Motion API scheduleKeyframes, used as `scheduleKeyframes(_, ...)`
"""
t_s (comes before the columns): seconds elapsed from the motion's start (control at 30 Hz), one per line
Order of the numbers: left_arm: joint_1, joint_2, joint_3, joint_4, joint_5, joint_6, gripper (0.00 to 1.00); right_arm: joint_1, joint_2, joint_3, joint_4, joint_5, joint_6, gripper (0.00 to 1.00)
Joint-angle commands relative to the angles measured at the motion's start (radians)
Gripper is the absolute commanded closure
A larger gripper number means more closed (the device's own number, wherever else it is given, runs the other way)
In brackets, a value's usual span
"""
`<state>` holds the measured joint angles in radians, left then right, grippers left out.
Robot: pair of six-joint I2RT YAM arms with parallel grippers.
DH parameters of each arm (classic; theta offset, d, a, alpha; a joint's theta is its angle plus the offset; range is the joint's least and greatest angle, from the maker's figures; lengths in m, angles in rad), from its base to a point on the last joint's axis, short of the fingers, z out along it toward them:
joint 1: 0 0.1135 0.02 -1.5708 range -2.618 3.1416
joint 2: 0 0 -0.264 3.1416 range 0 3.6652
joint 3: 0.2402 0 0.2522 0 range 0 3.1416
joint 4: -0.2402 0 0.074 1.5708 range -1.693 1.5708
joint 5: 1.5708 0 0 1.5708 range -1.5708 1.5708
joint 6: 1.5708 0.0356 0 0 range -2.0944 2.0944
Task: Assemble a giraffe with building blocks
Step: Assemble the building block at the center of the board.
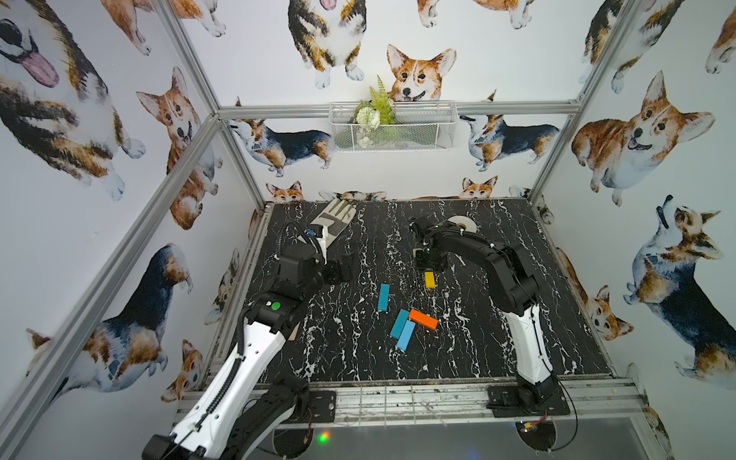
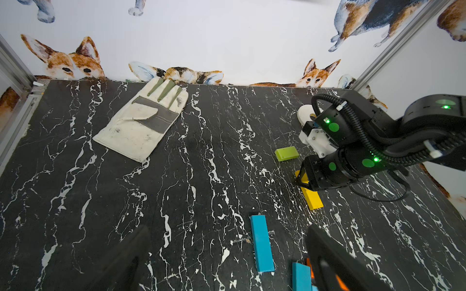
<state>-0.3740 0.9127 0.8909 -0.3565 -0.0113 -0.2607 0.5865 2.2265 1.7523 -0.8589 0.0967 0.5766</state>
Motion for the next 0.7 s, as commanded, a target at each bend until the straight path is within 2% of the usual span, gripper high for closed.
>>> scheduleKeyframes(0.0, 0.001, 0.004, 0.003, 0.02, -0.008, -0.004, 0.0, -0.005, 0.017, 0.024, -0.004, -0.009, -0.007, 0.6)
scheduleKeyframes(0.67, 0.001, 0.008, 0.004, 0.023, -0.006, -0.003, 0.0, -0.03, 0.064, 0.099, -0.029, 0.011, -0.024, 0.63)
